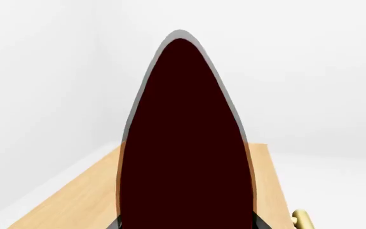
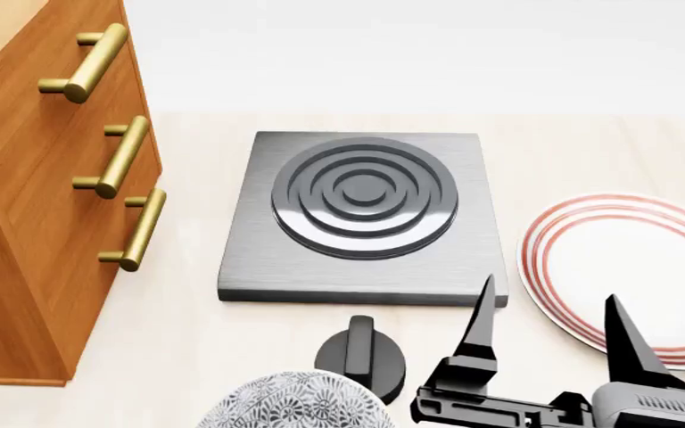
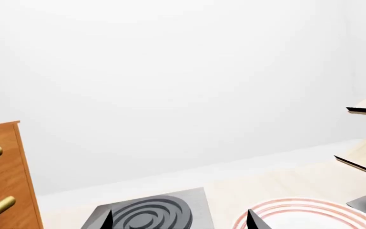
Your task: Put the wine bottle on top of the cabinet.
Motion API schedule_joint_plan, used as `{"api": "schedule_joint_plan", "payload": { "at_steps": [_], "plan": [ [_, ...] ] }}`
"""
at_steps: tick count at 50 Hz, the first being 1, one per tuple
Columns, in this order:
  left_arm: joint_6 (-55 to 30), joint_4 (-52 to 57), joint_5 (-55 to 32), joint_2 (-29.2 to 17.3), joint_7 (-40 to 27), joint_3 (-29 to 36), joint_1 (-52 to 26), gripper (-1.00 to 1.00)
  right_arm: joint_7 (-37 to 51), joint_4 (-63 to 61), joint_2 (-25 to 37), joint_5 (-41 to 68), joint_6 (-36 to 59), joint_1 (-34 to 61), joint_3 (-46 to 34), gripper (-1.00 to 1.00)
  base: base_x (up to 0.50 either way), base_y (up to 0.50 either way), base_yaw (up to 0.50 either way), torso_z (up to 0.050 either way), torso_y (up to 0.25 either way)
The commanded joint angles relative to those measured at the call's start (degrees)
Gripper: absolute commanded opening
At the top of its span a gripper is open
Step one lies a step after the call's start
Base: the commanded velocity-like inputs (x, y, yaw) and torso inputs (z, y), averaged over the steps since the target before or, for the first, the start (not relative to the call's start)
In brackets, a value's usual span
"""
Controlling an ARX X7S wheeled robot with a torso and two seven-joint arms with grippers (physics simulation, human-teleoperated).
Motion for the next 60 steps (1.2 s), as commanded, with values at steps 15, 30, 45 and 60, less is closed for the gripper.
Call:
{"api": "schedule_joint_plan", "payload": {
  "at_steps": [15, 30, 45, 60],
  "plan": [
    [-1.5, -0.5, -1.9, -0.9, -2.9, -0.8, 5.8, -1.0, 0.2, -0.3, 0.3, -0.1, -0.1, -0.1, -0.4, 1.0, 0.0, 0.0, 0.0, -0.001, 0.0],
    [-1.1, -1.3, -1.9, -0.9, -2.4, -0.3, 5.4, -1.0, 0.2, -0.1, 0.5, 0.0, -0.1, 0.2, -0.6, 1.0, 0.0, 0.0, 0.0, -0.001, 0.0],
    [-0.5, -2.3, -1.8, -0.7, -2.4, -0.1, 5.4, 1.0, 0.7, -0.2, 0.6, 0.1, 0.0, 0.1, -0.5, 1.0, 0.0, 0.0, 0.0, -0.001, 0.0],
    [-0.7, -0.8, -2.5, -0.8, -2.5, -0.5, 5.8, 1.0, 0.8, -0.1, 0.7, 0.0, -0.2, 0.0, -0.7, 1.0, 0.0, 0.0, 0.0, -0.001, 0.0]
  ]
}}
